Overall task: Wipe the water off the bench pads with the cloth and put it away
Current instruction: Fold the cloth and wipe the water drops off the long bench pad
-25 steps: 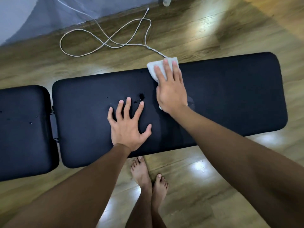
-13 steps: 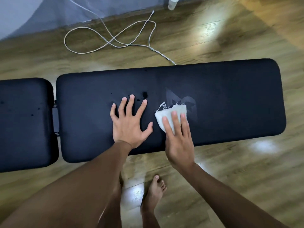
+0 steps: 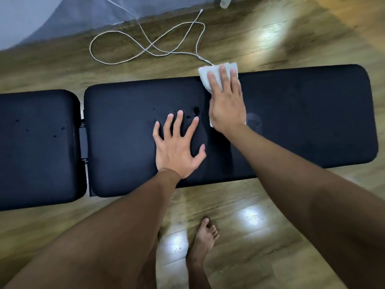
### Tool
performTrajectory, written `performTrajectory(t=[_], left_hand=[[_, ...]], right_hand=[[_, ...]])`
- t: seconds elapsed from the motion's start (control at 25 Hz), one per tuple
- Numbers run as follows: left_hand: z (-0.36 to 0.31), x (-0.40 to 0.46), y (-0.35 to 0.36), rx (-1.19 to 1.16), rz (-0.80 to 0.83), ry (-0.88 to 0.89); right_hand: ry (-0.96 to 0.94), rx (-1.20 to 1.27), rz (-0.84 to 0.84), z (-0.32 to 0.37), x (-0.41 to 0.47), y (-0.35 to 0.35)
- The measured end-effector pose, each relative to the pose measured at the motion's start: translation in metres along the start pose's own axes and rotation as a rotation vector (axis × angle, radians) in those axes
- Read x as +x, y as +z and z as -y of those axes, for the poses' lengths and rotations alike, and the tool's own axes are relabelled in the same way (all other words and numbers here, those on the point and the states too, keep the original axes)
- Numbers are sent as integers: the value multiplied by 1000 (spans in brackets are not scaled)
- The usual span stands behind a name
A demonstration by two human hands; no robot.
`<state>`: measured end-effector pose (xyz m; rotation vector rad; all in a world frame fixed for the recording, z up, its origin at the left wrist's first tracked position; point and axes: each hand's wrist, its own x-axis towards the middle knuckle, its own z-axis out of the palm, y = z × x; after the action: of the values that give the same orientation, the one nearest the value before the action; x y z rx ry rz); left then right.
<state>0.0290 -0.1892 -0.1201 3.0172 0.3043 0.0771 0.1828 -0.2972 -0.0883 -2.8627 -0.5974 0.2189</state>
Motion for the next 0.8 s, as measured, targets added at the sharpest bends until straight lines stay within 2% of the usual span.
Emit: performTrajectory(t=[0.28, 0.4, 0.48, 0.6, 0.8], left_hand=[[5, -2, -25, -75, 137, 14], [37, -15, -33, -146, 111, 55], [69, -20, -38, -104, 75, -10], [103, -9, -36, -32, 95, -59], [112, -6, -22, 15, 63, -51]], right_hand=[[-7, 23, 1, 5, -94, 6], [12, 7, -3, 13, -132, 12], [30, 10, 1, 21, -146, 12], [73, 31, 24, 27, -148, 11], [34, 10, 53, 39, -99, 6]])
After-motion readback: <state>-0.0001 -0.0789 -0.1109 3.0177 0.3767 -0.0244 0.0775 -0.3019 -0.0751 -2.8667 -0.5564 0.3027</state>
